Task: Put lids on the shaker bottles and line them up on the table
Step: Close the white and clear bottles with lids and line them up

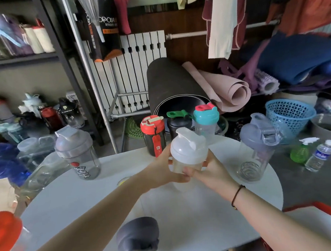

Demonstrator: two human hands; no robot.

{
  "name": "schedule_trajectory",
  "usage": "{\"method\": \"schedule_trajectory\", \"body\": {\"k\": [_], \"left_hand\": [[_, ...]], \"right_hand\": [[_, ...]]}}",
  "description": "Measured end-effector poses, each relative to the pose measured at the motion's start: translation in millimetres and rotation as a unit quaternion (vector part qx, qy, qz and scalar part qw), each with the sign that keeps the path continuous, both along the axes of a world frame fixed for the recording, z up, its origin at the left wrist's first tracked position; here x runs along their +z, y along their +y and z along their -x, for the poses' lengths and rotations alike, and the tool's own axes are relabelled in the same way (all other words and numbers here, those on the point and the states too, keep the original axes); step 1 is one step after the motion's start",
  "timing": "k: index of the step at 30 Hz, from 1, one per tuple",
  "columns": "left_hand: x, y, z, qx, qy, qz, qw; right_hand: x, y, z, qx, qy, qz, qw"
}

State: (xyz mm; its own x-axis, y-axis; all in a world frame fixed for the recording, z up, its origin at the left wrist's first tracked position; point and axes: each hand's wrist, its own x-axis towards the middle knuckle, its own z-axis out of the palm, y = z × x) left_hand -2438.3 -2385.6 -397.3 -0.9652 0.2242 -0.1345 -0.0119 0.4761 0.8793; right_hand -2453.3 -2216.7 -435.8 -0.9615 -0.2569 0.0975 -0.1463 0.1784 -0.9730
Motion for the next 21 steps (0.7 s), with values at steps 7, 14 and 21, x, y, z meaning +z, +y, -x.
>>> {"method": "schedule_trajectory", "body": {"k": [7,14,21], "left_hand": [[-20.0,-40.9,2.6,0.101,0.000,-0.009,0.995],[-19.0,-68.4,11.6,0.092,-0.046,0.018,0.995],[-17.8,-73.9,28.3,0.076,-0.062,0.073,0.992]], "right_hand": [[1.3,-37.1,8.2,0.096,-0.028,-0.029,0.995],[-19.7,-66.7,16.1,0.065,-0.043,-0.038,0.996],[-16.6,-73.0,22.7,0.048,-0.028,-0.036,0.998]]}}
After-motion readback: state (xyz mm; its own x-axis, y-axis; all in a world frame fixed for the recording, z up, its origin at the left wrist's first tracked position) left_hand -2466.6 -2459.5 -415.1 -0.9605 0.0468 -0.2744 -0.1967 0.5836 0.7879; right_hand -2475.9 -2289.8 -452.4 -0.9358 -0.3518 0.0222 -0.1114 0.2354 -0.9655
